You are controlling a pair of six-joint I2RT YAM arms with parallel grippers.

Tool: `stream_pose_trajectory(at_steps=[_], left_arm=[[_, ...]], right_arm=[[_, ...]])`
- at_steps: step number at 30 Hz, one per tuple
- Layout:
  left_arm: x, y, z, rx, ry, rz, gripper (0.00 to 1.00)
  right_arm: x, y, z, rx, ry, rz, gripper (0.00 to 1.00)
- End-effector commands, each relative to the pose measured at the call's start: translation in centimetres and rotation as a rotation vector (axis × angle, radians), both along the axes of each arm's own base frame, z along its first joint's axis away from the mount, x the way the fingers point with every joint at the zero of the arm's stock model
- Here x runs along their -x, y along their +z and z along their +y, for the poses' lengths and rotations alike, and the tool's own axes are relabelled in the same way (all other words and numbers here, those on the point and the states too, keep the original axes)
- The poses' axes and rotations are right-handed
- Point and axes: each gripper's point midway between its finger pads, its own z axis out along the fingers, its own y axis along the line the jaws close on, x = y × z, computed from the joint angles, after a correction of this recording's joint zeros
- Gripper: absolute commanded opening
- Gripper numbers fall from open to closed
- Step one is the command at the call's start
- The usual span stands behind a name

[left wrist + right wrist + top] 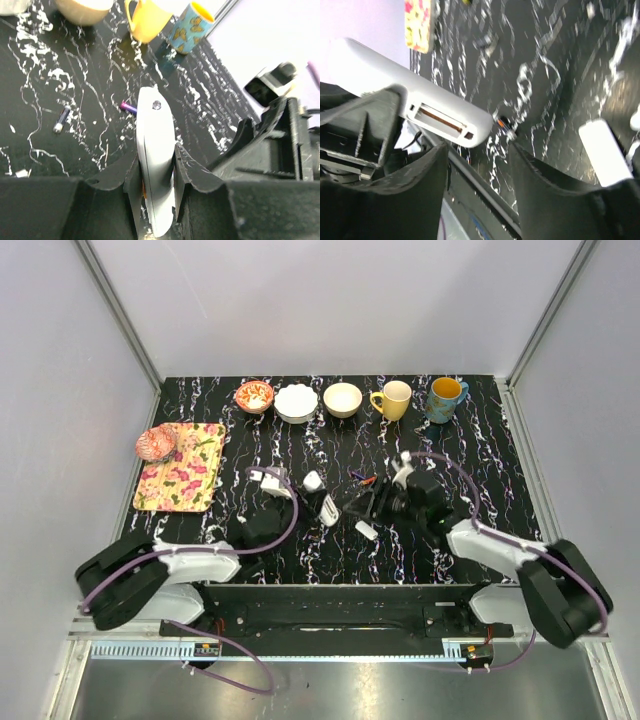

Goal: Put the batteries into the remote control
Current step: Remove the battery cover from the remote control, then adjust the battery at the center of the board.

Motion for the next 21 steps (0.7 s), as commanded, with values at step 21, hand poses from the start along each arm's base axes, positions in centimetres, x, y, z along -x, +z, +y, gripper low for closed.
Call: stream_pose_trajectory(at_steps=[21], left_arm=[[7.8, 8.2, 3.6, 0.489, -0.567, 0.195, 0.00]], right_arm=[[-7.7, 4.6, -9.9, 0.707, -0.282, -0.284, 0.71]])
